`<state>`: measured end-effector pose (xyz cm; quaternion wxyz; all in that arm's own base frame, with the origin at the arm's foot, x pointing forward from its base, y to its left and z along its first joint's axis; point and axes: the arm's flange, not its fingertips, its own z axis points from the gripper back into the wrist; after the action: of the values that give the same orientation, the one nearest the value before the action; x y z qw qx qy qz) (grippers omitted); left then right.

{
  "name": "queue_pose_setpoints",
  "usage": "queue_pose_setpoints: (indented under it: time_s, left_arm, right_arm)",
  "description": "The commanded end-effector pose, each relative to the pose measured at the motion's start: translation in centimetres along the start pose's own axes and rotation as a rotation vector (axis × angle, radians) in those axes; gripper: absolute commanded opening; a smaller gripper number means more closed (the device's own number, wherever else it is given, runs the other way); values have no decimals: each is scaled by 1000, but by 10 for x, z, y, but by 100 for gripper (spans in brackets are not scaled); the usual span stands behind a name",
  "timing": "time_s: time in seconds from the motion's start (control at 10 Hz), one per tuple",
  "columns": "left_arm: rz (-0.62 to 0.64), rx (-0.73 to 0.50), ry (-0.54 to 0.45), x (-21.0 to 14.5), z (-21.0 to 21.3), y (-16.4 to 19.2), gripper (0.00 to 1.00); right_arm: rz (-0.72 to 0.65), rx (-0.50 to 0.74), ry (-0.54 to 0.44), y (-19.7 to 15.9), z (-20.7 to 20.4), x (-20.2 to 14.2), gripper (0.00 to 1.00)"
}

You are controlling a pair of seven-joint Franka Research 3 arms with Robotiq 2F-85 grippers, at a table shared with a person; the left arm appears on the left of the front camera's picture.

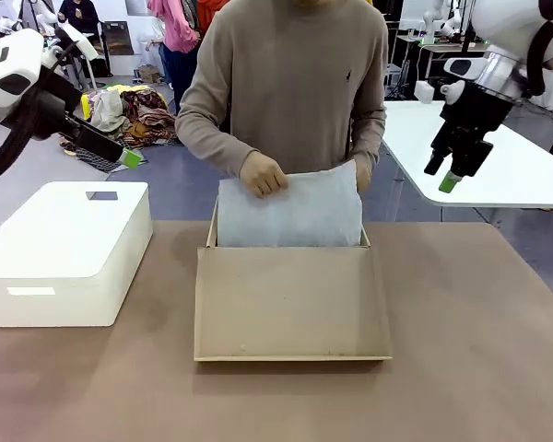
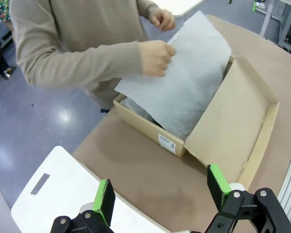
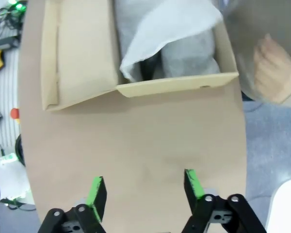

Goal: Pack the shoes into the box.
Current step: Close the Shoes Box.

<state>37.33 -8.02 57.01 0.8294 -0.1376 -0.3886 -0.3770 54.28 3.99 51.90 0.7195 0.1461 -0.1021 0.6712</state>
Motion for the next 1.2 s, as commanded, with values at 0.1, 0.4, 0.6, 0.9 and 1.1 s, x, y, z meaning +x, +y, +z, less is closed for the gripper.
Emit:
queue_pose_setpoints:
  time_s: [0.1,0.4,0.6,0.9,1.1]
  left_arm:
    - [-1,-12,-12,-2,-1,0,100]
    - [-1,-12,-12,-2,-1,0,100]
    - [-1,-12,-12,-2,-1,0,100]
    - [-1,-12,-12,-2,-1,0,100]
    - [-1,-12,-12,-2,-1,0,100]
  right_arm:
    - [44,66,-95,-3,6,-13,31]
    - [59,91,-124,-7,1,-17,0]
    - [58,83,-115,-9,-3,-14,0]
    - [-82,-58,-54,4,-6,-6,0]
    - [27,77,-82,-5,-7,-12,0]
